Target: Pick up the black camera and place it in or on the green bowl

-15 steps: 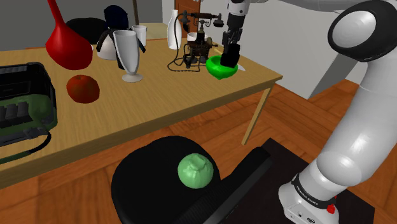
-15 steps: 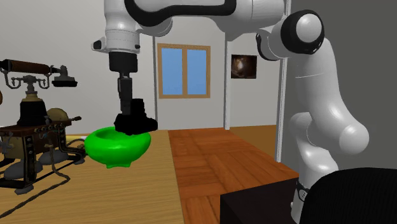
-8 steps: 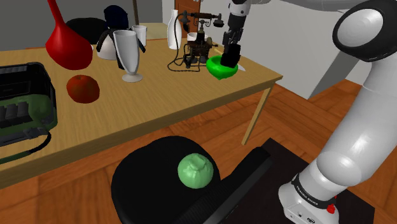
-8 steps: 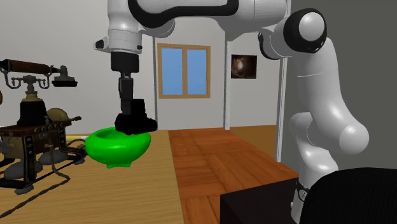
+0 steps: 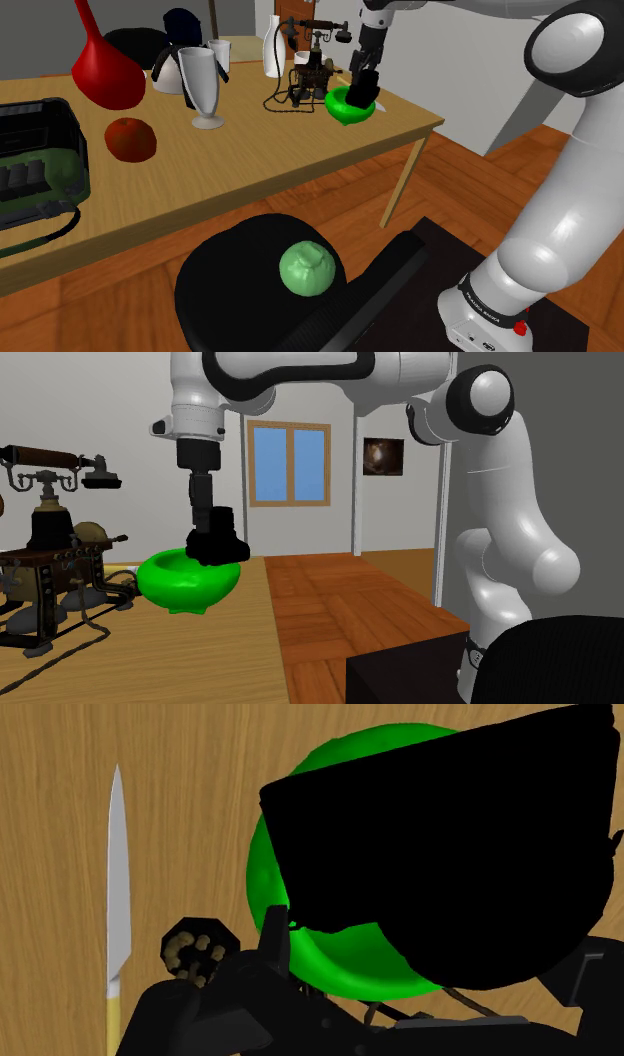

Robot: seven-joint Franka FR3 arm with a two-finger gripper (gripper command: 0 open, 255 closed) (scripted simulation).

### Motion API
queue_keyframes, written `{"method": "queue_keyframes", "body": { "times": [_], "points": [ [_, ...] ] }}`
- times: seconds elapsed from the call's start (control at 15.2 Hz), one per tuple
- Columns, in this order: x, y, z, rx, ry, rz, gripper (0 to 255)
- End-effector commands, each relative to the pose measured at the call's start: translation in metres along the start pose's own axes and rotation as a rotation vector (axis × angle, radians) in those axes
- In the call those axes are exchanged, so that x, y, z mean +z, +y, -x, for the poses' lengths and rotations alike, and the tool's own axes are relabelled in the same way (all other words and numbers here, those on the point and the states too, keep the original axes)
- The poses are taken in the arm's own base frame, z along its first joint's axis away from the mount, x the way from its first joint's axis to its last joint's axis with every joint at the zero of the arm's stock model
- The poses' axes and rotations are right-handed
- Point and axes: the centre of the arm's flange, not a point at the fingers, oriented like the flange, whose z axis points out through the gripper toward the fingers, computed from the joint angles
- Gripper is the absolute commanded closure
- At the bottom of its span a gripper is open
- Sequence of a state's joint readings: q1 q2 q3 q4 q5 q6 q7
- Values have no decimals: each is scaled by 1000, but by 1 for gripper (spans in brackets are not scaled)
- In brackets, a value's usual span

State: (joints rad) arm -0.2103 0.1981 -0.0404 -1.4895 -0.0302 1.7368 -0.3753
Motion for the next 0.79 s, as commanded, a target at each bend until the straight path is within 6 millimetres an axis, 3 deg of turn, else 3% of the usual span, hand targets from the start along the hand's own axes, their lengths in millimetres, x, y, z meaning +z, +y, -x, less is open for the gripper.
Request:
{"method": "queue_keyframes", "body": {
  "times": [0.0,0.26,0.73],
  "points": [
    [21,-5,-9,-4,-32,-12,0],
    [-29,-4,-11,-4,-32,-12,0],
    [-29,-4,-11,-4,-32,-12,0]
  ]
}}
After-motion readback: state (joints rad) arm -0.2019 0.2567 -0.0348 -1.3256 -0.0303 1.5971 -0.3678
